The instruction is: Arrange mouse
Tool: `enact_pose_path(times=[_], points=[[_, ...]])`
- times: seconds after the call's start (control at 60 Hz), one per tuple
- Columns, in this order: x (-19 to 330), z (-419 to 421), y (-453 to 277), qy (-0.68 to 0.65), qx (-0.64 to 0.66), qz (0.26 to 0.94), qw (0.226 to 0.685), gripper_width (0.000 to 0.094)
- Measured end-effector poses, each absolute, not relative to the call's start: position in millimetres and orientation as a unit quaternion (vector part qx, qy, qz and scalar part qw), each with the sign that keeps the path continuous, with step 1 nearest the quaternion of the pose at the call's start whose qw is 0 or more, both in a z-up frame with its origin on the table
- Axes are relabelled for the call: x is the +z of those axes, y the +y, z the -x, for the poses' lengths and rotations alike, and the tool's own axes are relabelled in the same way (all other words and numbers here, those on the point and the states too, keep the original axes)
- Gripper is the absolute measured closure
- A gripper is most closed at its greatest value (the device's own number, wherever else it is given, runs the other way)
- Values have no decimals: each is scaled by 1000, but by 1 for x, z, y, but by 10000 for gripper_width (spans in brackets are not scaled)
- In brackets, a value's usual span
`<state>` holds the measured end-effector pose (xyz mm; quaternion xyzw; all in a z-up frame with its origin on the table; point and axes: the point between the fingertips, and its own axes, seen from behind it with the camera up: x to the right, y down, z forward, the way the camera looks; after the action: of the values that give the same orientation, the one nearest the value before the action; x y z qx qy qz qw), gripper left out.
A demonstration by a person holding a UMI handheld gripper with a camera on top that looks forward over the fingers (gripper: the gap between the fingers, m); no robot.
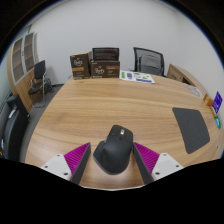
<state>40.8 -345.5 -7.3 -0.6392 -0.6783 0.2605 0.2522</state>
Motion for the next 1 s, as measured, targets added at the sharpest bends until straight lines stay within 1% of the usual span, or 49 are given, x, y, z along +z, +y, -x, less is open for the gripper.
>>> enact_pose_path(times=[0.183,0.283,0.317,0.367,0.417,0.45,0.6,0.7,0.833,0.917,1.0], points=[[-8,-26,-349,-680,265,636,249,75],[-8,-20,-350,-678,271,637,246,124],[-8,-19,-349,-676,273,639,246,159],[-8,-17,-347,-670,277,643,246,241],[-8,-16,-345,-665,281,647,245,366],[-7,-15,-344,-659,287,652,243,405],[-8,-15,-345,-670,285,642,241,436],[-9,-16,-345,-666,286,647,236,444],[-8,-18,-341,-659,274,657,243,517],[-7,-20,-342,-660,271,658,239,553],[-6,-21,-346,-666,271,654,235,564]])
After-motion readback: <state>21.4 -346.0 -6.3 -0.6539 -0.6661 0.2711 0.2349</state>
